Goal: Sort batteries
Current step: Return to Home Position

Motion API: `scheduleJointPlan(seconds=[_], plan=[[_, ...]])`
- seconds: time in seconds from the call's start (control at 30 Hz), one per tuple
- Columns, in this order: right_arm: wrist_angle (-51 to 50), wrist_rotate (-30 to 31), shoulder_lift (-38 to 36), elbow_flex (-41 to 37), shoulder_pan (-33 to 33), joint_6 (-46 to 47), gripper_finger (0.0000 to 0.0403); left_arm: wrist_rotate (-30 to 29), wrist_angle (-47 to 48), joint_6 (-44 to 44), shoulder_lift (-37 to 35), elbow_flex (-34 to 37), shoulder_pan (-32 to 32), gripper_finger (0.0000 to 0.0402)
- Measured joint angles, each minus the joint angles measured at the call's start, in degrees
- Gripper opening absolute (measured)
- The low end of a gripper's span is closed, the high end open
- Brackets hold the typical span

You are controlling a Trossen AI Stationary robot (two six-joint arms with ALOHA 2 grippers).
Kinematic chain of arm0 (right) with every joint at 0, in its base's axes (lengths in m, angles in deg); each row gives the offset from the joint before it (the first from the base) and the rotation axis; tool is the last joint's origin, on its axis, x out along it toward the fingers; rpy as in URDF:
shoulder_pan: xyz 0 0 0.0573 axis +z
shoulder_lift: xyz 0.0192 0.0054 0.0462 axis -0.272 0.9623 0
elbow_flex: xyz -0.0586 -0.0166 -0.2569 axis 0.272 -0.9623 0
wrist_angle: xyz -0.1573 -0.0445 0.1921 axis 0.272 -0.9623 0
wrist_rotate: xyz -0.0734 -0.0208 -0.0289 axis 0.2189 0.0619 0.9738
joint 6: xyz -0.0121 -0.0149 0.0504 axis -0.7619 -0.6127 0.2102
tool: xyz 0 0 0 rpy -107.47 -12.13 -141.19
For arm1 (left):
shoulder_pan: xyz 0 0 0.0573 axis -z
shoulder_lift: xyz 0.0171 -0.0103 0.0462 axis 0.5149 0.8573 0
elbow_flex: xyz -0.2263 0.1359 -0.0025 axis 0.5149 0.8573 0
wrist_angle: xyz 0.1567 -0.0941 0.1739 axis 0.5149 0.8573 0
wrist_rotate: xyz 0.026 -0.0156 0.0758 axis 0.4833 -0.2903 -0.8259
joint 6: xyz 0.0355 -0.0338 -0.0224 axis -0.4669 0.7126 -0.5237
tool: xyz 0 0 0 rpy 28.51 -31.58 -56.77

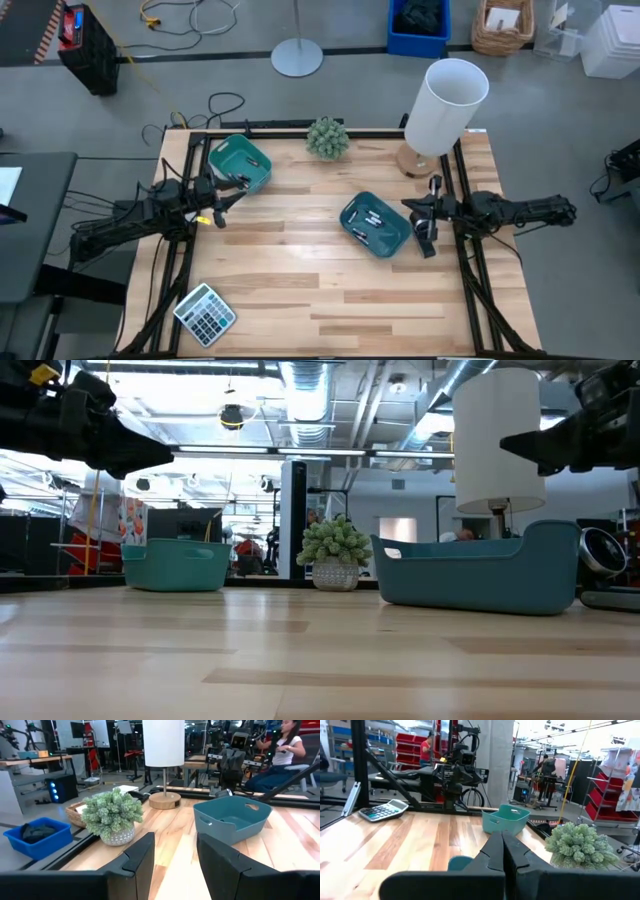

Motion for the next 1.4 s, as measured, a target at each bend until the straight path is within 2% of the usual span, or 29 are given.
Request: scheduleJointPlan(seconds=[0.47,0.73,1.27,1.4], plan=[[-1.84,0.04,0.0,-0.04,1.0,2.1,0.0005,1.34,-0.6,1.05,-0.04,0.77,0.69,0.0141],[-1.95,-0.12,0.0,-0.07,0.98,4.12,0.0008,1.63,-11.09,2.34,-0.04,7.09,3.12,0.0141],[-2.08,-0.2,2.68,-0.08,0.95,4.7,0.0009,-0.64,-9.23,0.55,0.0,7.2,6.23,0.0141],[-2.11,-0.22,3.03,-0.08,0.95,4.59,0.0009,2.18,-8.69,0.36,0.06,7.23,6.25,0.0141]])
